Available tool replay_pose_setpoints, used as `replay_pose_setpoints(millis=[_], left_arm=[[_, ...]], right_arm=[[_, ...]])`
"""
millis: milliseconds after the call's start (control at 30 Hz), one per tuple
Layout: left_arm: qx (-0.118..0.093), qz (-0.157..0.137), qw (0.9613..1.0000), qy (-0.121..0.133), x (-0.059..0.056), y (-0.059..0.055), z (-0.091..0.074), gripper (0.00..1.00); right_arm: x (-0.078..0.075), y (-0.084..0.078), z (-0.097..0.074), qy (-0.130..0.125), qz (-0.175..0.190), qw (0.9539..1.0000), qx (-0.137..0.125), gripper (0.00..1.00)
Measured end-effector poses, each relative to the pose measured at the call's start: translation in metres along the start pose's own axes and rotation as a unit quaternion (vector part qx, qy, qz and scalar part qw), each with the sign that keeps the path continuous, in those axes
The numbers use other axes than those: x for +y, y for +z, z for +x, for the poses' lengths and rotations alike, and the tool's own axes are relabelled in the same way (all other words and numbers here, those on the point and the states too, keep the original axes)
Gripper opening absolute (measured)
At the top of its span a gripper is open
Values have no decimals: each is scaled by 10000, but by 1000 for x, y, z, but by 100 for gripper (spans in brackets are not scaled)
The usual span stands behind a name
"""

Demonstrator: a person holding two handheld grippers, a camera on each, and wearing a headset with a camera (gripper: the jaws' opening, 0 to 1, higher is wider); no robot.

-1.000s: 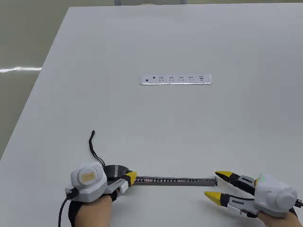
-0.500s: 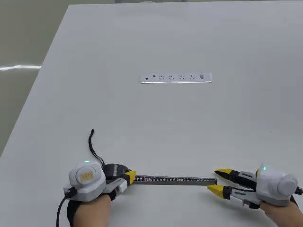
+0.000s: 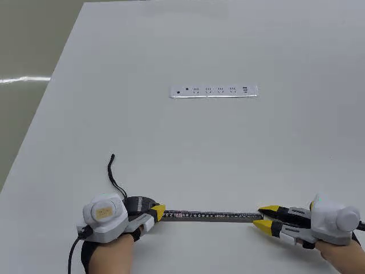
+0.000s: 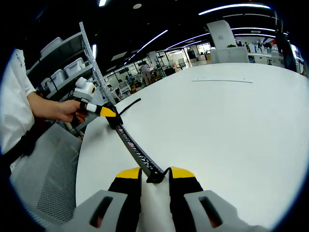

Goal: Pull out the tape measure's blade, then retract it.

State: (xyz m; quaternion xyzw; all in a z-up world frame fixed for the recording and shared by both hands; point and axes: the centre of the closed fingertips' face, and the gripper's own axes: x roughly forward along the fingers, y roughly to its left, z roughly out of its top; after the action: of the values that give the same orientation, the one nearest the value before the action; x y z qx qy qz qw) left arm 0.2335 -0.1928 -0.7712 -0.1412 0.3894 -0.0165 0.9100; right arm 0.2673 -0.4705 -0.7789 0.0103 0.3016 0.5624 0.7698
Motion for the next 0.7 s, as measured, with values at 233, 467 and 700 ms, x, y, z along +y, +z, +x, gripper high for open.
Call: replay_pose_setpoints(millis=[233, 467, 700], left_arm=[[-7, 0, 10000, -2, 1, 0, 0, 66], [-10, 4, 10000, -3, 1, 0, 0, 66], [-4, 6, 10000, 0, 1, 0, 0, 66]], right_arm=[[-2, -1, 0, 38, -19, 10000, -20, 16], [0, -1, -1, 163, -325, 9993, -55, 14], [0, 0, -2, 169, -944, 9953, -124, 13]])
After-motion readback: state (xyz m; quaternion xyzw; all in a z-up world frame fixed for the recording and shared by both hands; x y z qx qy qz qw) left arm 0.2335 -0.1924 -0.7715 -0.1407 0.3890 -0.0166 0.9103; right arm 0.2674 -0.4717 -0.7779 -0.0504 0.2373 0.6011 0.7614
